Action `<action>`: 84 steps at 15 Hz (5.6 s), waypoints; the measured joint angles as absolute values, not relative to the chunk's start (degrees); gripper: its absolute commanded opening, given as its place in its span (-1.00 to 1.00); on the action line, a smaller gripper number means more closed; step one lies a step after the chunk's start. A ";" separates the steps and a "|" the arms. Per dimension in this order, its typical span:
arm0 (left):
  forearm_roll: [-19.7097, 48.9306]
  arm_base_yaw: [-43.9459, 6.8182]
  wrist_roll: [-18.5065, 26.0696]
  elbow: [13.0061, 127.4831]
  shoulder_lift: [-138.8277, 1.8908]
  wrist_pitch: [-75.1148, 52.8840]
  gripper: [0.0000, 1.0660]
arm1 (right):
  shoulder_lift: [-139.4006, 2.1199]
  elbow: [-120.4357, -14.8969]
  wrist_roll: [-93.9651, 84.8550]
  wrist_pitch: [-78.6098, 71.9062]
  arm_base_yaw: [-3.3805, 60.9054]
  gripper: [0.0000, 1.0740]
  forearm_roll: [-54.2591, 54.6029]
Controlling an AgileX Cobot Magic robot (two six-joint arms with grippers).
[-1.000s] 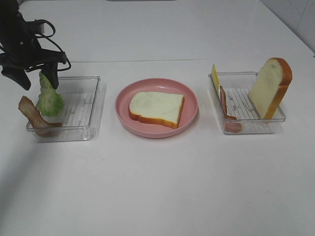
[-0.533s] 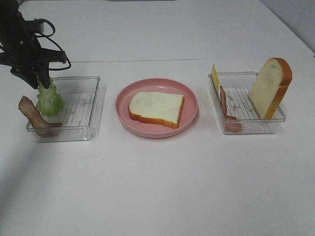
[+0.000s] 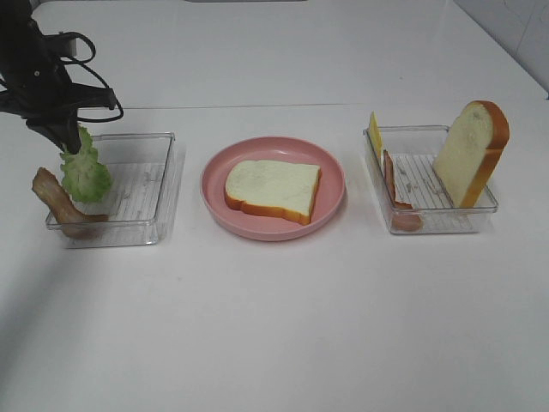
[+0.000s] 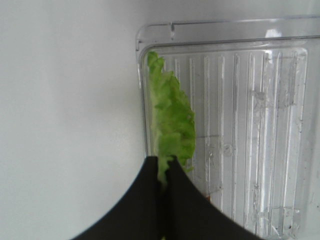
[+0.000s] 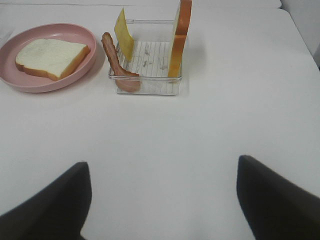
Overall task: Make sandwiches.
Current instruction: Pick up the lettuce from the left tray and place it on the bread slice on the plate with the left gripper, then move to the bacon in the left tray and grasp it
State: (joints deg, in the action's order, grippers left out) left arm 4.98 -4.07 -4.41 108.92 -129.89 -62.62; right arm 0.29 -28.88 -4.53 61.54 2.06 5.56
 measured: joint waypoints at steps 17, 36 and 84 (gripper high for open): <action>33.58 -18.56 0.00 108.92 -122.21 -41.37 -1.00 | 0.29 -28.88 -4.53 61.54 2.06 0.42 5.56; 40.97 -27.16 3.50 108.46 -134.76 -41.77 -1.00 | 0.29 -28.88 -4.53 61.54 2.06 0.42 5.56; 3.32 -0.11 -6.07 90.87 -108.92 -69.73 0.43 | 0.29 -28.88 -4.53 61.54 2.06 0.42 5.56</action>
